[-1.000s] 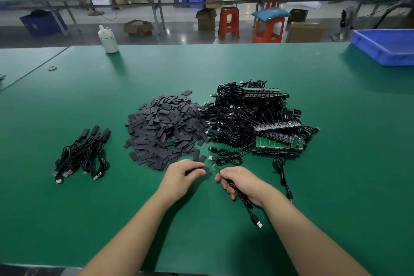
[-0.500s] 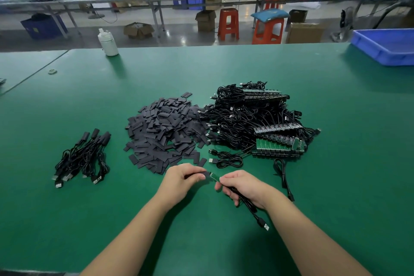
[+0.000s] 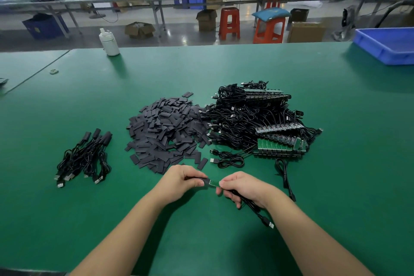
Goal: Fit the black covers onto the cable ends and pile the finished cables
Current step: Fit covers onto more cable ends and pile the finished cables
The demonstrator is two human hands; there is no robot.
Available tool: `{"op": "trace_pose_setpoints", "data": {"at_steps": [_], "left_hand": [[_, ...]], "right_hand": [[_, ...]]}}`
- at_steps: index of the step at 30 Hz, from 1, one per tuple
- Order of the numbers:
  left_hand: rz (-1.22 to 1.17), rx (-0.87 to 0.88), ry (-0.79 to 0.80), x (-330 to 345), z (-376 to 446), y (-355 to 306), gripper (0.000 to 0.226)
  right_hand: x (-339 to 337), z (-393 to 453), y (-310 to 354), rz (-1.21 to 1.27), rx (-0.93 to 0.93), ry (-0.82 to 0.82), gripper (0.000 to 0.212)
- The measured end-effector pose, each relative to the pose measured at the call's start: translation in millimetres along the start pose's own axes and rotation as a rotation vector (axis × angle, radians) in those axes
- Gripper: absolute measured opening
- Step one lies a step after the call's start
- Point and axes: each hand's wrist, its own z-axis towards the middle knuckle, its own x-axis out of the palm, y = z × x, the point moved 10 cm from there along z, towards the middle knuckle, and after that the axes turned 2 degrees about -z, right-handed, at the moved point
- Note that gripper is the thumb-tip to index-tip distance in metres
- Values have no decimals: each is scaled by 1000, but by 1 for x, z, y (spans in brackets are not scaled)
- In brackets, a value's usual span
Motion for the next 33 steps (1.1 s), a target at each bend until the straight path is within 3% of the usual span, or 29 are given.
{"op": "trace_pose_setpoints", "data": {"at_steps": [29,33], "left_hand": [[154,97,49,28,2,-21,17],[141,-6,58,27,3,-9,17]], "right_hand": [[1,8,-9,-66,25,27,29],[2,10,-9,5,53,8,31]]}}
